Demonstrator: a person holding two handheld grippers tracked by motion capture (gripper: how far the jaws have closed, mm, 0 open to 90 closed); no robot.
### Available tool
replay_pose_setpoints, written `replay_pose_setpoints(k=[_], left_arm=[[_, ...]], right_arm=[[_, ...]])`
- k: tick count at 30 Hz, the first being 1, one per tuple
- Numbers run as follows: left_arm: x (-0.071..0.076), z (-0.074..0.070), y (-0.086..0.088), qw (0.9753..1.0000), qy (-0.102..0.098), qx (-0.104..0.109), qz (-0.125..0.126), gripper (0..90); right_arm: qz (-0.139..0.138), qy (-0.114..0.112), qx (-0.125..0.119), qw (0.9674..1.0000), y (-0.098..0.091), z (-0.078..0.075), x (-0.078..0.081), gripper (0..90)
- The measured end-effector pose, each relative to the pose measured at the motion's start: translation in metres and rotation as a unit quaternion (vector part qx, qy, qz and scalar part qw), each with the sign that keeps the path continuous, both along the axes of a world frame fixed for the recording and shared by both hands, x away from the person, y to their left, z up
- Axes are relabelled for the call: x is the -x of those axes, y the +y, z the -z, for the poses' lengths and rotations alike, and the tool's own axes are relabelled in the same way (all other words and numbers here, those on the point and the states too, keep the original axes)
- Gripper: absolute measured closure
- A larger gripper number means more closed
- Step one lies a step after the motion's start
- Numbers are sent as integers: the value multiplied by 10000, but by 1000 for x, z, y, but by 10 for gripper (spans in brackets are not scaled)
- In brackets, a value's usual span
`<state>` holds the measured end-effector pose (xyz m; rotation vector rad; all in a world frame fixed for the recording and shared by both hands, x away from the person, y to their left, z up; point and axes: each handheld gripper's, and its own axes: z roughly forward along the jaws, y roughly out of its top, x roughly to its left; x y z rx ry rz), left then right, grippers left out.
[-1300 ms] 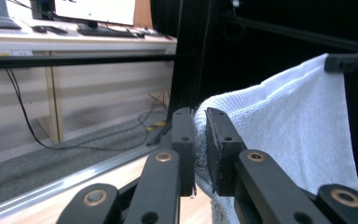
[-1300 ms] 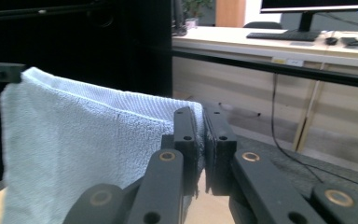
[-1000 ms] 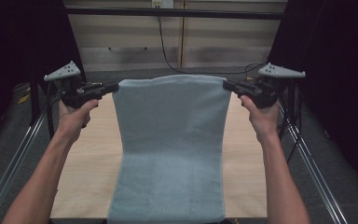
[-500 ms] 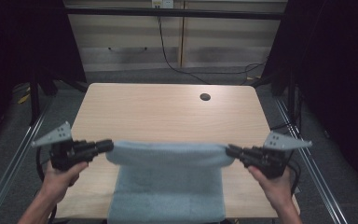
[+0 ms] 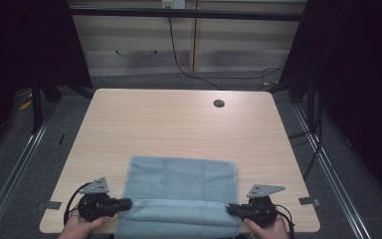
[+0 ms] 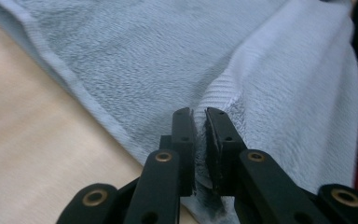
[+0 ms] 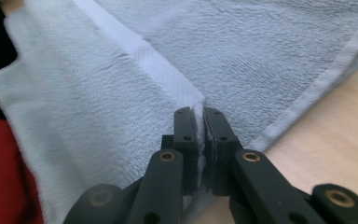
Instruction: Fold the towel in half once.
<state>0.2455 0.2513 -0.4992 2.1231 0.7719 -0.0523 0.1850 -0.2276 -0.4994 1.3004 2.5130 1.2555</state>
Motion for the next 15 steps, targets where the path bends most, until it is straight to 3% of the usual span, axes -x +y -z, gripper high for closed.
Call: replay_pose_setpoints(k=[2, 4, 7, 8, 10, 11, 12, 13, 14, 15], left_arm=[[-7, 3, -3, 10000, -41, 25, -81, 823], [-14, 3, -6, 9999, -115, -21, -127, 823], [-29, 3, -11, 9991, -315, -161, -240, 823], [-35, 3, -13, 9984, -447, -209, -291, 823], [-51, 4, -16, 9982, -409, -194, -399, 823], [-59, 4, -18, 9979, -417, -195, -458, 823], [-69, 4, -20, 9975, -419, -225, -530, 823], [-76, 4, -22, 9970, -457, -258, -576, 824], [-83, 4, -23, 9966, -475, -289, -604, 824], [-90, 4, -25, 9963, -482, -301, -637, 824]], right_arm=[[48, 8, -83, 10000, -1, 3, -7, 851], [60, -158, 17, 9999, 0, 4, -19, 853], [126, -159, -12, 9998, -2, 5, -33, 854], [189, -189, 27, 9996, -3, 5, -40, 853], [376, -242, 195, 9988, -4, 4, -67, 853], [376, -242, 195, 9988, -4, 4, -67, 853], [424, -257, 254, 9984, -3, 3, -76, 853], [578, -287, 296, 9975, -3, 4, -98, 853], [578, -287, 296, 9975, -3, 4, -98, 853], [605, -302, 294, 9973, -4, 4, -107, 853]])
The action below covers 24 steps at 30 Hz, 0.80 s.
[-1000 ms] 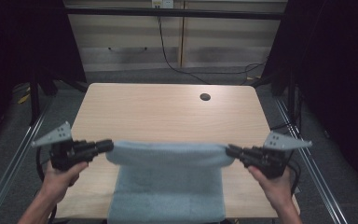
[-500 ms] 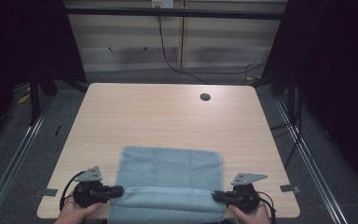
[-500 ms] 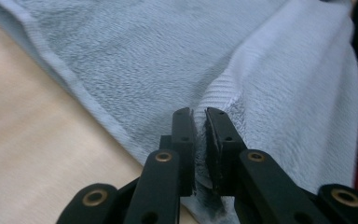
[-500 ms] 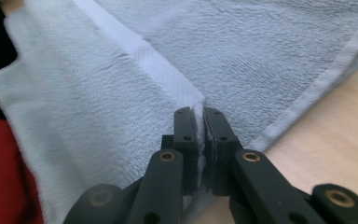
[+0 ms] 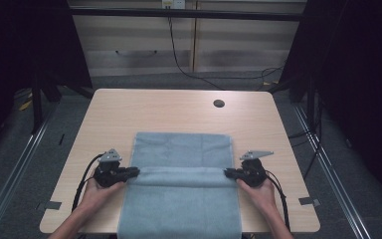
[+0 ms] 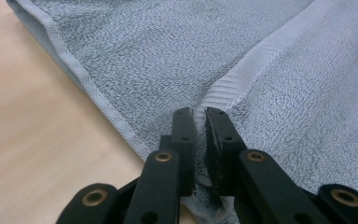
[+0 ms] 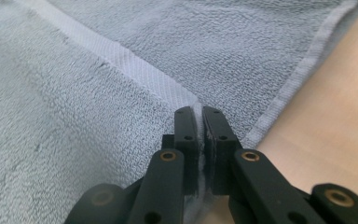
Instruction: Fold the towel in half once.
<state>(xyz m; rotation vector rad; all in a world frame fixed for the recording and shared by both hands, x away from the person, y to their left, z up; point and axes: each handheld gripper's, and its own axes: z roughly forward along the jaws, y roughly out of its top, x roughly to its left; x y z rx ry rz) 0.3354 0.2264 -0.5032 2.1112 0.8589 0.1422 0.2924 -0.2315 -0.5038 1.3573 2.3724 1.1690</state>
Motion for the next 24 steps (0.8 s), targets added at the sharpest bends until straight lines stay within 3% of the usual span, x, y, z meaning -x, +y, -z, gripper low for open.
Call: replay_pose_setpoints(k=[4, 9, 12, 15, 16, 20, 24], left_arm=[[-23, 2, -1, 9998, 64, 114, -149, 824], [-48, 3, -7, 9990, 3, 98, -440, 825], [-62, 3, -12, 9986, -2, 34, -535, 825], [-70, 2, -17, 9984, -136, -69, -548, 825], [-73, 3, -17, 9983, -123, -42, -566, 825], [-83, 7, -17, 9966, -49, 242, -784, 825], [-87, 7, -14, 9958, 62, 369, -834, 825]], right_arm=[[203, -38, -16, 9998, -1, 2, -31, 853], [351, -68, -34, 9994, -1, 3, -52, 853], [467, -49, 63, 9989, -1, 2, -70, 853], [476, 6, 71, 9988, -2, 2, -79, 853], [531, 5, 111, 9985, -3, 1, -89, 853], [770, -45, 1, 9970, -4, 4, -100, 853], [781, -90, -9, 9969, -4, 3, -100, 852]])
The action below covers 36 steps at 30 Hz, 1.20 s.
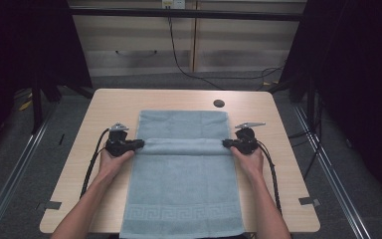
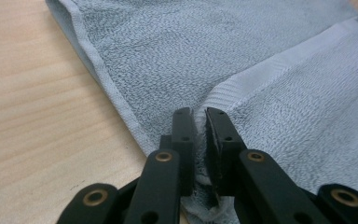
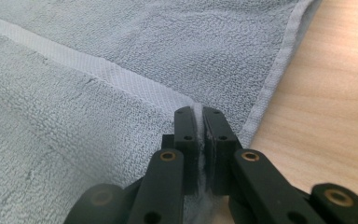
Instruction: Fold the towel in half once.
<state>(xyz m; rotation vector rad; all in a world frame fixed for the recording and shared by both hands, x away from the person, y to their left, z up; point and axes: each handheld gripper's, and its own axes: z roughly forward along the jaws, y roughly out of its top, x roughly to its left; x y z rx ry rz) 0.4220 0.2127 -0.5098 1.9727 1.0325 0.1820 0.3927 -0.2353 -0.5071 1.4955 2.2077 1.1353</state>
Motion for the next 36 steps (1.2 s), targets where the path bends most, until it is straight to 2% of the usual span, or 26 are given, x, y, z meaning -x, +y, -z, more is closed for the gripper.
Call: replay_pose_setpoints(k=[2, 3, 4, 5, 6, 7, 8, 9, 10, 11, 12, 14, 16, 20, 22, 24, 25, 26, 28, 29, 30, 31, 32, 33, 35, 36], left_arm=[[2, -8, 4, 9999, -41, 152, -65, 826], [2, -8, 4, 9999, -41, 152, -65, 826], [2, -14, 7, 9996, -74, 268, -20, 826], [4, -20, 9, 9992, -118, 394, -18, 827], [5, -28, 10, 9987, -227, 456, -41, 827], [7, -36, 11, 9983, -318, 484, -12, 827], [10, -45, 12, 9979, -416, 492, -1, 827], [12, -54, 14, 9973, -519, 526, -10, 827], [15, -63, 16, 9963, -620, 592, 15, 828], [18, -72, 17, 9954, -706, 641, 35, 828], [22, -81, 18, 9945, -773, 712, 47, 827], [29, -99, 21, 9923, -966, 759, 124, 827], [36, -116, 24, 9897, -1094, 897, 215, 827], [53, -143, 28, 9840, -1342, 1107, 393, 827], [64, -153, 29, 9822, -1450, 1094, 482, 827], [75, -154, 32, 9811, -1448, 1146, 586, 827], [80, -152, 34, 9806, -1408, 1213, 626, 826], [84, -149, 35, 9807, -1416, 1185, 643, 826], [94, -139, 37, 9822, -1362, 1090, 697, 826], [98, -135, 38, 9828, -1304, 1097, 714, 826], [104, -129, 39, 9832, -1238, 1125, 737, 826], [109, -126, 40, 9831, -1222, 1134, 759, 826], [117, -120, 42, 9826, -1188, 1179, 802, 826], [122, -117, 44, 9824, -1169, 1186, 845, 826], [136, -106, 46, 9835, -1070, 1126, 930, 825], [142, -101, 46, 9838, -1034, 1073, 992, 825]], right_arm=[[-23, -130, -89, 9999, -3, -8, 5, 852], [-23, -130, -89, 9999, -3, -8, 5, 852], [-37, -237, -209, 9995, -6, -15, 7, 852], [-34, -446, -351, 9984, -9, -30, 11, 852], [-84, -566, -374, 9977, -11, -38, 13, 853], [-84, -566, -374, 9977, -11, -38, 13, 853], [-117, -692, -402, 9967, -11, -47, 16, 852], [-164, -915, -505, 9944, -12, -65, 22, 852], [-186, -1031, -528, 9931, -12, -75, 26, 852], [-186, -1031, -528, 9931, -12, -75, 26, 852], [-237, -1234, -577, 9904, -12, -93, 33, 852], [-253, -1316, -587, 9892, -12, -99, 36, 852], [-319, -1580, -654, 9848, -14, -125, 47, 852], [-395, -1813, -748, 9798, -18, -148, 63, 852], [-439, -1867, -764, 9785, -19, -152, 67, 852], [-522, -1866, -745, 9782, -19, -156, 80, 852], [-612, -1856, -739, 9779, -19, -155, 92, 852], [-612, -1856, -739, 9779, -19, -155, 92, 852], [-756, -1777, -751, 9783, -19, -145, 111, 852], [-756, -1777, -751, 9783, -19, -145, 111, 852], [-853, -1701, -674, 9794, -18, -137, 124, 851], [-853, -1701, -674, 9794, -18, -137, 124, 851], [-956, -1623, -678, 9798, -17, -127, 139, 851], [-973, -1592, -668, 9802, -17, -124, 145, 851], [-1047, -1471, -743, 9808, -18, -113, 160, 850], [-1047, -1471, -743, 9808, -18, -113, 160, 850]])
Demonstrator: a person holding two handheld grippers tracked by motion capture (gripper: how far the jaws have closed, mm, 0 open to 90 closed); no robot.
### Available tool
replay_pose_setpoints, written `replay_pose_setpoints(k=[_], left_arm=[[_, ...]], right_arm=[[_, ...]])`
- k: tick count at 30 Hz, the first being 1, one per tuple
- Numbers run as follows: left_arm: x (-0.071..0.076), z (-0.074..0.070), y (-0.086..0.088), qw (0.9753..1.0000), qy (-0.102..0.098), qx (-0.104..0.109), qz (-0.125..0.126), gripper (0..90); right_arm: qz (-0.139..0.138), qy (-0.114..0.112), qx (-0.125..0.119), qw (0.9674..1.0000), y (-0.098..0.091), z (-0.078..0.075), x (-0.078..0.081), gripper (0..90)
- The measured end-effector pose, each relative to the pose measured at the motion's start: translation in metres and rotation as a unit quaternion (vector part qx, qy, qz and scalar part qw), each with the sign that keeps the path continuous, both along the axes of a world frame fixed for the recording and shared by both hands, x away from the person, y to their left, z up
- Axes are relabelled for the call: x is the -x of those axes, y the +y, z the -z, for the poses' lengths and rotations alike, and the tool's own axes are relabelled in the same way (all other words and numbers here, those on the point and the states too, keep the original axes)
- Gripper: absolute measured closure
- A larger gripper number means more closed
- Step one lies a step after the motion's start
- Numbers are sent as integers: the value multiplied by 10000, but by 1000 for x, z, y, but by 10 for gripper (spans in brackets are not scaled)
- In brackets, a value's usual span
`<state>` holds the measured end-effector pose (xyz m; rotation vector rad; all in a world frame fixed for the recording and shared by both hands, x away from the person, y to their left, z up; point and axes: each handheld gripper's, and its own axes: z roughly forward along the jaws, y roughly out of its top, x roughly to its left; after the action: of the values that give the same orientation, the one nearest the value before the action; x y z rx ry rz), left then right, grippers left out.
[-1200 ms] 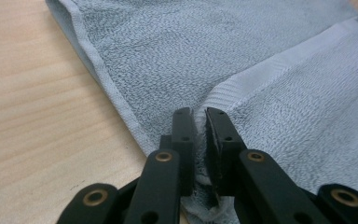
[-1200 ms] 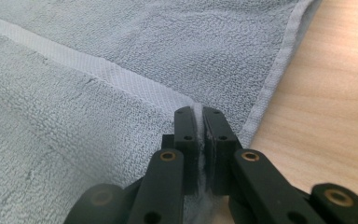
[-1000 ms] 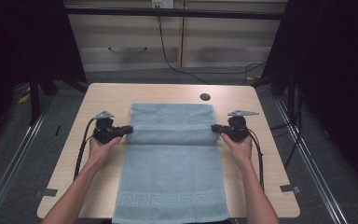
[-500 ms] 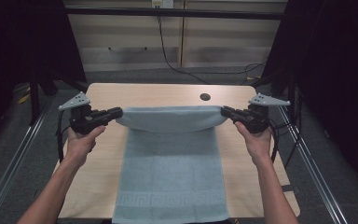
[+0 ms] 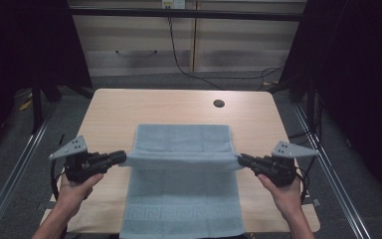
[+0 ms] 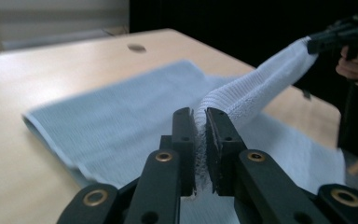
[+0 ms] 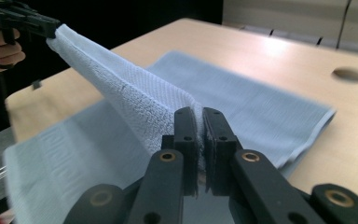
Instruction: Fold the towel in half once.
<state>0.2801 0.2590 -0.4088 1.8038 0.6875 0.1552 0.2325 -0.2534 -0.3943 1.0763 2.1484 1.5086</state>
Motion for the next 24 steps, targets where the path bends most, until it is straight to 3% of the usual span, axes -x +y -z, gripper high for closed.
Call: replay_pose_setpoints(k=[3, 4, 5, 8, 11, 18, 22, 24], left_arm=[[14, 18, 3, 9996, 253, -51, 132, 823], [20, 26, 4, 9991, 321, -163, 222, 823], [23, 31, 5, 9988, 353, -238, 261, 821], [37, 47, 6, 9970, 544, -420, 357, 821], [48, 58, 8, 9954, 661, -544, 438, 819], [55, 67, 10, 9920, 880, -513, 739, 798], [64, 67, 15, 9915, 921, -409, 825, 821], [69, 66, 17, 9920, 880, -390, 818, 809]], right_arm=[[-78, 248, 77, 9996, 2, 24, 22, 847], [-78, 248, 77, 9996, 2, 24, 22, 847], [-108, 368, 124, 9992, 3, 36, 33, 846], [-115, 533, 119, 9984, 4, 48, 43, 845], [-207, 701, 368, 9966, 10, 58, 54, 842], [-365, 980, 379, 9938, 9, 73, 74, 795], [-434, 1029, 349, 9931, 6, 79, 83, 797], [-466, 1096, 354, 9923, 6, 80, 86, 746]])
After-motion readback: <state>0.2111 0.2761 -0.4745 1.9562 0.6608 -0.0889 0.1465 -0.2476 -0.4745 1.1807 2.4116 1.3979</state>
